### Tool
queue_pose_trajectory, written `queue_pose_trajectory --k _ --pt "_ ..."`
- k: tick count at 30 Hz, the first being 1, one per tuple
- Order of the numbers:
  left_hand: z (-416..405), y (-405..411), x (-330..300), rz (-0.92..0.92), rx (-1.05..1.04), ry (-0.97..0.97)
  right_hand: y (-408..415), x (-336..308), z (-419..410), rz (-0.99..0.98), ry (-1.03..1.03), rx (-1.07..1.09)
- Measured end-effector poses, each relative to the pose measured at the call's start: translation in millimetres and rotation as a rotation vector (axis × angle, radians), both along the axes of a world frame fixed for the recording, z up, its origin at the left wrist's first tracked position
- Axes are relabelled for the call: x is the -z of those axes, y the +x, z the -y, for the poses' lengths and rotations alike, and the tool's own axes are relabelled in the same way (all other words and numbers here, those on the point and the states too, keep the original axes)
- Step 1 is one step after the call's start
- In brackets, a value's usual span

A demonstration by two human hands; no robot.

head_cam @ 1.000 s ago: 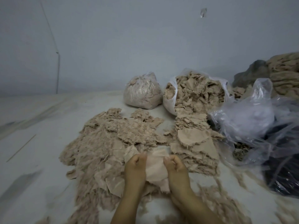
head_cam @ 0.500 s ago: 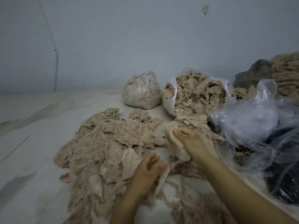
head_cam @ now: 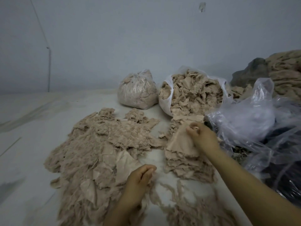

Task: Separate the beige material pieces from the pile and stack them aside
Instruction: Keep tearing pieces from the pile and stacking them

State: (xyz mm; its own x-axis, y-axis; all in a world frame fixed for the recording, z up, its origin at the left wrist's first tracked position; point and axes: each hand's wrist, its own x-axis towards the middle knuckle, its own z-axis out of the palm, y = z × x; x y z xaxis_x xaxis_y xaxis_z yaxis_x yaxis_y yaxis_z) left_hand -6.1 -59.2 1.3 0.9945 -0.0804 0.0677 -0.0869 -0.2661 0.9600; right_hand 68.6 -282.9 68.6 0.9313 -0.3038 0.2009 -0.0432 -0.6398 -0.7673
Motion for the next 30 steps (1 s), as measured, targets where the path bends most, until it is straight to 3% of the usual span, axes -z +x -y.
queue_pose_trajectory --k 2,4,6,8,11,13,17,20,23,25,28,30 --pt "-12 3 4 0.055 -0.134 0.075 -11 -1 -1 0.135 -0.174 0.096" --pt "-29 9 10 0.121 -0.353 0.235 -33 7 -24 0.312 -0.057 -0.017" --pt "-43 15 16 0.047 -0.435 0.482 -58 29 -58 0.158 0.009 -0.299" --pt "-50 14 21 -0.118 -0.408 0.616 -79 66 -85 -0.060 -0.069 -0.549" --pt "-52 10 24 -0.084 -0.382 0.493 -87 89 -97 -0.249 -0.322 -0.803" --pt "-56 8 22 -0.074 -0.385 0.352 -85 83 -94 -0.380 -0.194 -0.840" --pt "-57 8 10 -0.037 -0.414 -0.058 -69 71 -104 -0.210 0.014 -0.540" --pt "-48 5 -2 -0.029 -0.314 -0.225 -61 55 -121 -0.306 0.366 -0.433" --pt "-45 1 -4 -0.102 -0.133 -0.483 -53 49 -137 -0.560 0.975 -0.489" --pt "-46 -1 -3 -0.129 -0.105 -0.480 -47 49 -144 -0.470 1.214 -0.414" --pt "-54 -1 -3 -0.201 -0.282 -0.522 -44 53 -149 -0.181 0.990 -0.297" --pt "-51 2 -6 -0.323 -0.195 -0.662 -50 55 -152 -0.134 0.872 -0.384"
